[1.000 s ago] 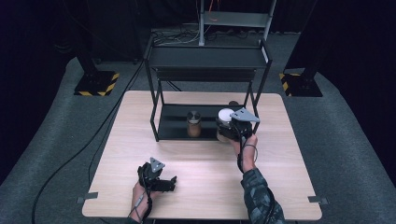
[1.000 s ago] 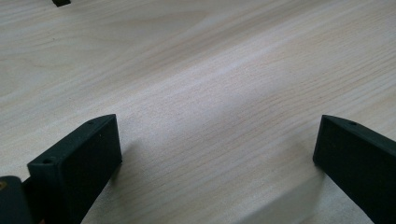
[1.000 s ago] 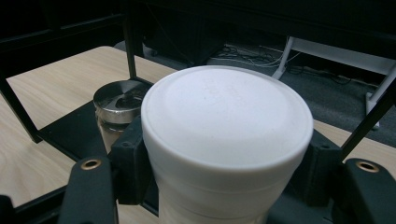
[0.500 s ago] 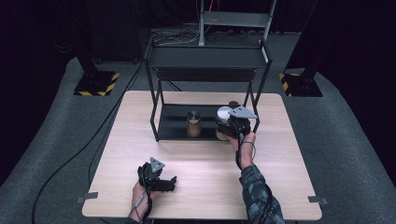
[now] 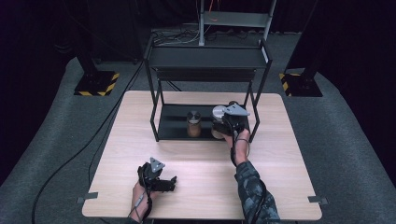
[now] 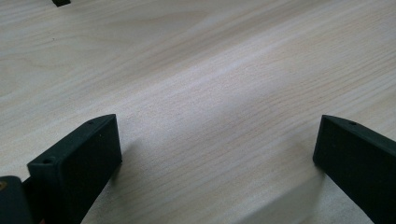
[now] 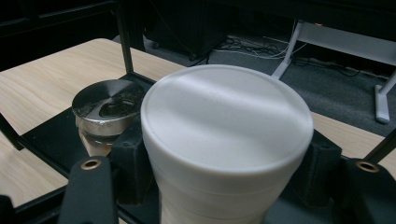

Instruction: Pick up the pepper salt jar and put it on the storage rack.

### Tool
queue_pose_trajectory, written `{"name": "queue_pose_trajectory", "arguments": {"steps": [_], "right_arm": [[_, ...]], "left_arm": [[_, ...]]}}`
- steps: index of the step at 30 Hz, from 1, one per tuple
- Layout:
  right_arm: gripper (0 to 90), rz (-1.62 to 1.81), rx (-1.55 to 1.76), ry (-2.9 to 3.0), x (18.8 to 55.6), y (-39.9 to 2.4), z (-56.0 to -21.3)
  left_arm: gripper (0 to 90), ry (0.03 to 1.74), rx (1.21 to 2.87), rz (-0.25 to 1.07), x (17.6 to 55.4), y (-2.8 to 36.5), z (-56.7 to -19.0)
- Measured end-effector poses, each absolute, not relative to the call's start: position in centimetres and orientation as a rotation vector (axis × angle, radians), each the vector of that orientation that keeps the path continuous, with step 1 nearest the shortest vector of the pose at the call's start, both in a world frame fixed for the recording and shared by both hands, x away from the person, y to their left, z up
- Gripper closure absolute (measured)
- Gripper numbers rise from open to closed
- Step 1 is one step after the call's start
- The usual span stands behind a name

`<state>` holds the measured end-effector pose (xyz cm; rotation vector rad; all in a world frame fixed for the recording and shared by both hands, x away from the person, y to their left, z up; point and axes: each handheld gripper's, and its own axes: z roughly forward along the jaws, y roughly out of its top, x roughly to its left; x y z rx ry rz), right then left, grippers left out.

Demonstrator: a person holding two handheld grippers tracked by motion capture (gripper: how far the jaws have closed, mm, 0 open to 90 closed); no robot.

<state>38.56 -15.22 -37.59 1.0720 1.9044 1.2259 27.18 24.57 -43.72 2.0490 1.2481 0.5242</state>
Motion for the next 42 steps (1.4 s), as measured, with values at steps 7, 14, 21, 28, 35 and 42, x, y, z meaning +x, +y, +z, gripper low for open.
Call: {"name": "queue_pose_trajectory", "arguments": {"steps": [7,14,21,28,35,42], "right_arm": [[33.2,1.228,1.078,1.914,39.3,-14.9,-38.1],[33.2,1.235,1.093,1.916,39.9,-14.8,-38.5],[33.2,1.234,1.098,1.923,40.4,-14.5,-38.7],[33.1,1.232,1.100,1.934,40.9,-14.2,-38.9],[33.2,1.244,1.113,1.927,41.1,-14.4,-39.3],[32.9,1.273,1.116,1.928,41.2,-15.0,-39.6]], "left_arm": [[0.4,1.248,2.049,0.524,27.2,24.6,-43.7],[0.4,1.248,2.049,0.524,27.2,24.6,-43.7],[0.4,1.248,2.049,0.524,27.2,24.6,-43.7],[0.4,1.248,2.048,0.524,27.2,24.6,-43.7],[0.4,1.248,2.049,0.524,27.2,24.6,-43.7],[0.3,1.249,2.049,0.524,27.2,24.6,-43.7]]}}
